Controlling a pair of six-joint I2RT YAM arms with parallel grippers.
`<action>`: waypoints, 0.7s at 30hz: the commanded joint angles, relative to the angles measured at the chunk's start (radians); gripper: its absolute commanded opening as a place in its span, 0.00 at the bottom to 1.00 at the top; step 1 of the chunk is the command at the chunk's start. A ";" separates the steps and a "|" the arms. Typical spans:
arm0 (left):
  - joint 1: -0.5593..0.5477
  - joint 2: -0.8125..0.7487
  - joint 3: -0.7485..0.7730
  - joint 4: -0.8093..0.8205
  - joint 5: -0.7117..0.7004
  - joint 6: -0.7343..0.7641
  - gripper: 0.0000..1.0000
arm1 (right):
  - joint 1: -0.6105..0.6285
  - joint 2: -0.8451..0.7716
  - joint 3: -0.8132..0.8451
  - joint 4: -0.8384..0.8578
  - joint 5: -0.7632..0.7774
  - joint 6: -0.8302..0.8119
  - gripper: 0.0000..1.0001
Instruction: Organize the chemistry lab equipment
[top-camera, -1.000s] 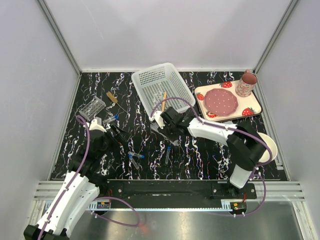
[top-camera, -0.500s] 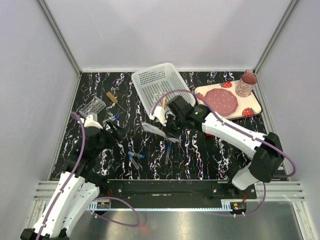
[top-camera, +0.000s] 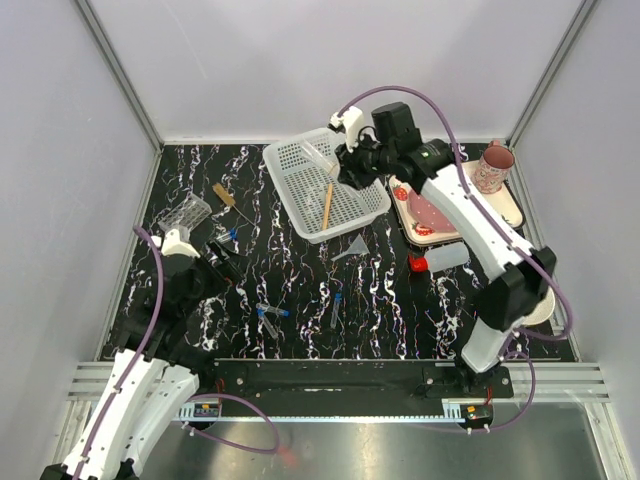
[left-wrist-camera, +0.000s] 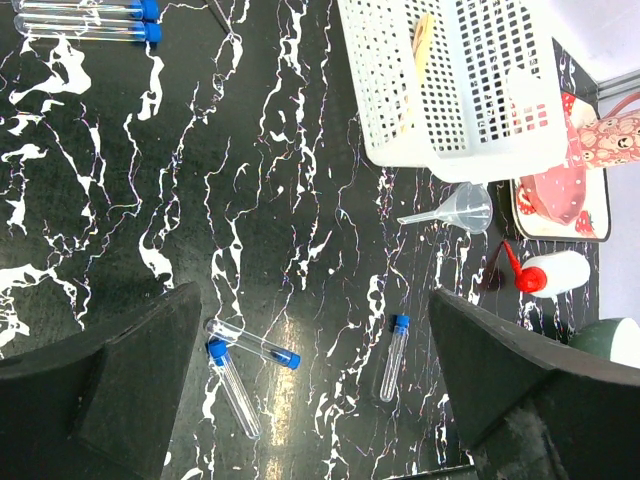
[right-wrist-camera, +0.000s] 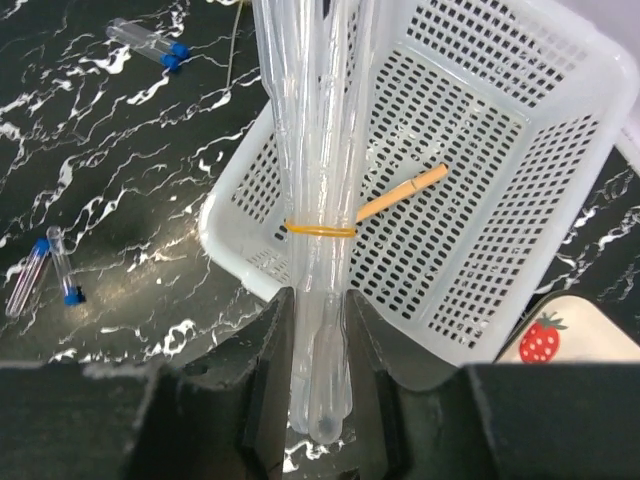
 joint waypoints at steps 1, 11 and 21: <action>0.005 -0.013 0.028 0.017 -0.002 0.007 0.99 | -0.022 0.144 0.093 0.012 0.034 0.117 0.33; 0.005 -0.032 0.013 0.008 0.011 0.002 0.99 | -0.074 0.334 0.178 0.013 0.033 0.187 0.34; 0.005 -0.023 0.007 0.014 0.016 0.004 0.99 | -0.082 0.393 0.181 0.016 0.045 0.188 0.34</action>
